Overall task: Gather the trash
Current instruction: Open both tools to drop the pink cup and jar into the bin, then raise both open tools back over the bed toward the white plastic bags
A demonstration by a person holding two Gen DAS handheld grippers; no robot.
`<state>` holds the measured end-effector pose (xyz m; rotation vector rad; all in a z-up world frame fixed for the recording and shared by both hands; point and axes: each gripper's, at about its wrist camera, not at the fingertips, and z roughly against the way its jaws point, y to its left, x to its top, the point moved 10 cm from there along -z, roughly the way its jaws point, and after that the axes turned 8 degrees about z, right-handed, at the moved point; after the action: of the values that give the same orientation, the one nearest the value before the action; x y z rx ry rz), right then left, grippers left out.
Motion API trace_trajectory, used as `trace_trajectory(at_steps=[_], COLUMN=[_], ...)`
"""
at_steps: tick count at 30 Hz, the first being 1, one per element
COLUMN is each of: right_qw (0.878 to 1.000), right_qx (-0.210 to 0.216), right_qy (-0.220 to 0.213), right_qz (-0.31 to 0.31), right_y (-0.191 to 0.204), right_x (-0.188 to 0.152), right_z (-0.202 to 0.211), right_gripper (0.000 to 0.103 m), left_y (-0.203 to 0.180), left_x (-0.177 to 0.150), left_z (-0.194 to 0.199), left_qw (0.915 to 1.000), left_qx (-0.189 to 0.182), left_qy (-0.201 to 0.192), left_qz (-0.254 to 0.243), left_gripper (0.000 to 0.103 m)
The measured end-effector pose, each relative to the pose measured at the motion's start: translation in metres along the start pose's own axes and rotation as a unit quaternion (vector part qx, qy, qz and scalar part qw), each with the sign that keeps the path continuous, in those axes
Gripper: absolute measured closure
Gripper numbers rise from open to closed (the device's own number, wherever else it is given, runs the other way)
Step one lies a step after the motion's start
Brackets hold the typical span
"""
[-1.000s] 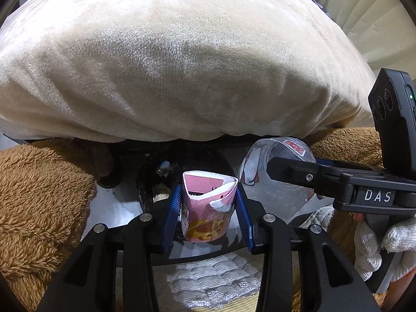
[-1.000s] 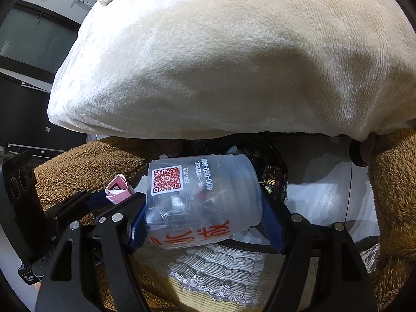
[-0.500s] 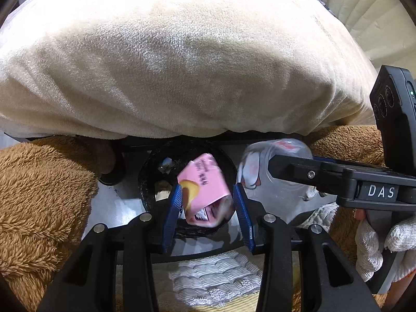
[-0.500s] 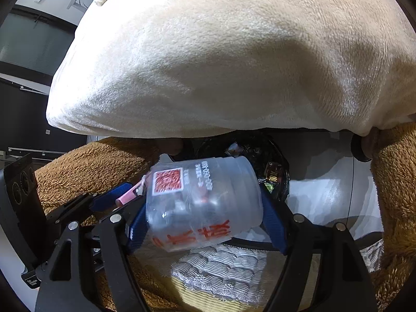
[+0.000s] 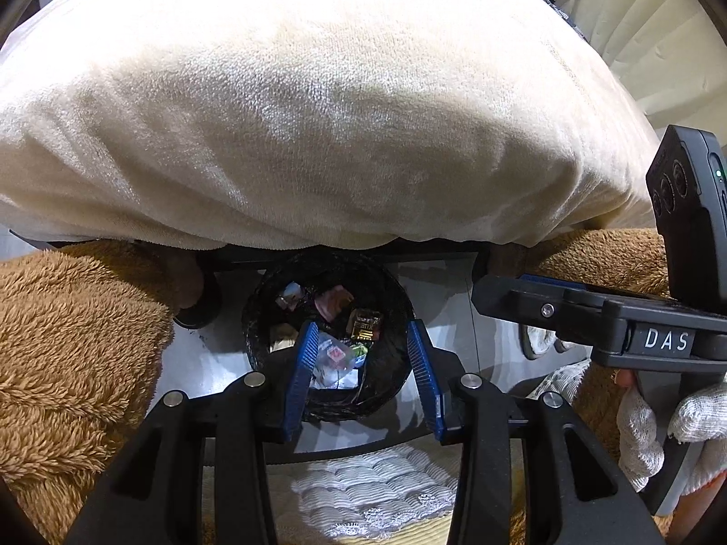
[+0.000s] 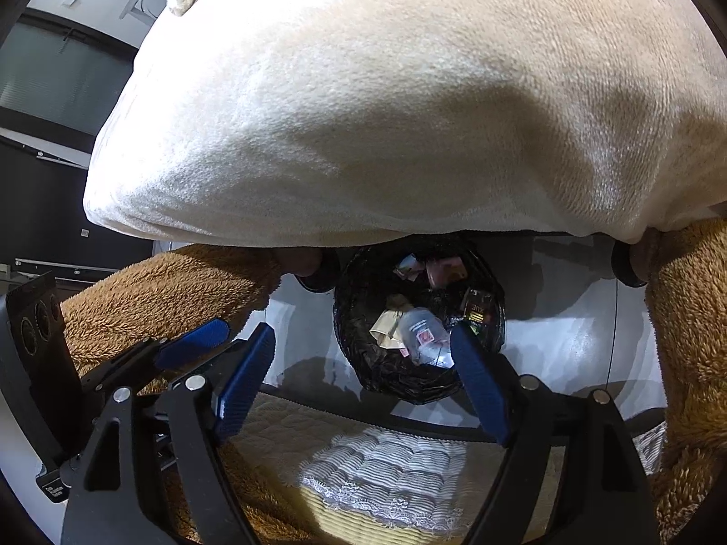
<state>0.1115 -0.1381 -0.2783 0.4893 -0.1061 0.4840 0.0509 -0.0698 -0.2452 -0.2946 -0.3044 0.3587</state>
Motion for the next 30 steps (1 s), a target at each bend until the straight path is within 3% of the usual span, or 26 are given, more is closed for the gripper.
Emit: trace_trajectory(at_steps=[8, 13, 14, 15, 20, 26, 30], right_qw=[0.999, 0.994, 0.992, 0.990, 0.975, 0.959, 0.949], right_qx=[-0.003, 0.004, 0.008, 0.012, 0.014, 0.016, 0.014], right_qy=[-0.033, -0.084, -0.097, -0.111, -0.178, -0.228, -0.251], right_qz=[0.025, 0.069, 0.077, 0.086, 0.132, 0.167, 0.190], right_y=[0.006, 0.021, 0.024, 0.026, 0.038, 0.046, 0.054], right_x=[0.005, 0.012, 0.014, 0.016, 0.030, 0.060, 0.087], right_z=[0.016, 0.044, 0.051, 0.059, 0.096, 0.129, 0.143], right_gripper=[0.024, 0.024, 0.024, 0.024, 0.024, 0.024, 0.018], left_y=[-0.003, -0.009, -0.010, -0.010, -0.007, -0.002, 0.000], left_x=[0.009, 0.016, 0.018, 0.021, 0.036, 0.066, 0.091], left_z=[0.023, 0.046, 0.051, 0.057, 0.088, 0.121, 0.137], left_qw=[0.9988, 0.9951, 0.9940, 0.9927, 0.9844, 0.9744, 0.9692], left_qx=[-0.014, -0.028, -0.033, -0.036, -0.055, -0.071, -0.072], left_qy=[-0.046, -0.092, -0.100, -0.111, -0.164, -0.210, -0.233], left_qz=[-0.009, -0.026, -0.028, -0.030, -0.033, -0.037, -0.035], left_gripper=[0.063, 0.060, 0.050, 0.048, 0.048, 0.048, 0.035])
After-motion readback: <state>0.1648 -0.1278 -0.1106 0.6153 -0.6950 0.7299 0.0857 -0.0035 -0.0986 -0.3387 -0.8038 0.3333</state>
